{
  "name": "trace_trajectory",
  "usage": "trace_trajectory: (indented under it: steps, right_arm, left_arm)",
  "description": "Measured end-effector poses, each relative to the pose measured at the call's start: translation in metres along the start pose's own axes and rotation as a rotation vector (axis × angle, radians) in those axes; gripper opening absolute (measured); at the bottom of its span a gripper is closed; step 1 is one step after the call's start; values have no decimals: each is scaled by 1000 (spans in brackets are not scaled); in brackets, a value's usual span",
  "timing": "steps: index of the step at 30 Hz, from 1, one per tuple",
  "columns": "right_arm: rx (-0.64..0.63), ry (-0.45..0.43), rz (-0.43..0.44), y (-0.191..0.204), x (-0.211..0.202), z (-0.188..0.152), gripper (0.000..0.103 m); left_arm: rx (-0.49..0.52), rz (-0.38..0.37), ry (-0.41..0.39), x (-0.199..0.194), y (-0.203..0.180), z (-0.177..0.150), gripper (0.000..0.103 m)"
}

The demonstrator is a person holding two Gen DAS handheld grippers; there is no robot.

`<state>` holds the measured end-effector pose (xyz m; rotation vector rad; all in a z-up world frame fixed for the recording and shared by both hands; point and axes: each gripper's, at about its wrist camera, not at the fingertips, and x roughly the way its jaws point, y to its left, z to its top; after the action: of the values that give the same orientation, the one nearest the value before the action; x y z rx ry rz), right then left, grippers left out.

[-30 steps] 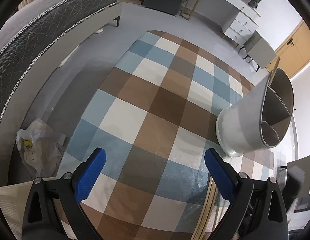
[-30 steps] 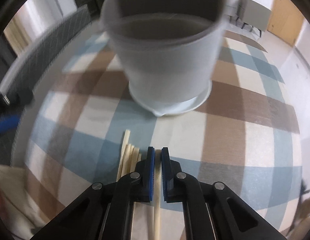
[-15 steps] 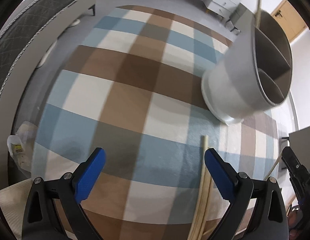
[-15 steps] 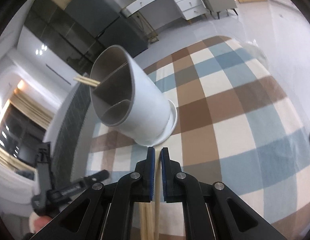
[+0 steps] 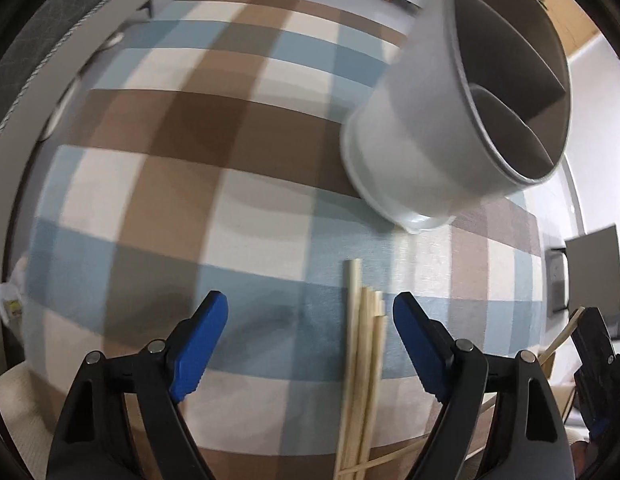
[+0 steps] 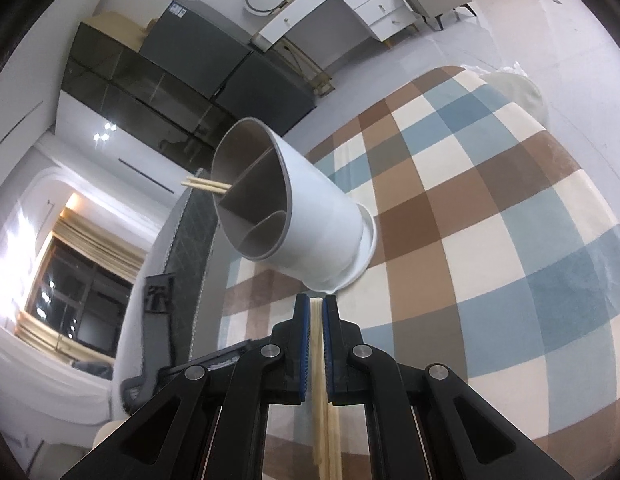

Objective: Organize utensils
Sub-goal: 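Lift the second chopstick with the right tool and carry it over the holder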

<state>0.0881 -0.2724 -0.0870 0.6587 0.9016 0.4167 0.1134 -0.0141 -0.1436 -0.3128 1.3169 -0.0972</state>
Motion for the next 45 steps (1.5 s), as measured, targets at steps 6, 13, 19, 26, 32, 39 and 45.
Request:
trace_trajectory:
  steps: [6, 13, 19, 26, 32, 39, 45]
  right_arm:
    - [-16, -13, -9, 0, -3, 2, 5]
    - [-47, -1, -7, 6, 4, 0, 5]
    - [-66, 3, -20, 10, 9, -1, 5]
    - [-85, -8, -37, 13, 8, -1, 5]
    - [-147, -36, -46, 30, 2, -6, 5]
    - [-272, -94, -90, 59, -14, -20, 5]
    - [-334, -112, -132, 74, -26, -40, 5]
  left_arm:
    - [42, 36, 19, 12, -13, 9, 77]
    - [65, 67, 50, 19, -20, 14, 54]
    - [108, 95, 67, 19, -31, 11, 3]
    - [68, 33, 6, -1, -21, 7, 0]
    - [58, -19, -79, -38, -9, -1, 0]
    - [49, -62, -246, -105, -1, -30, 0]
    - [145, -88, -408, -139, -28, -47, 0]
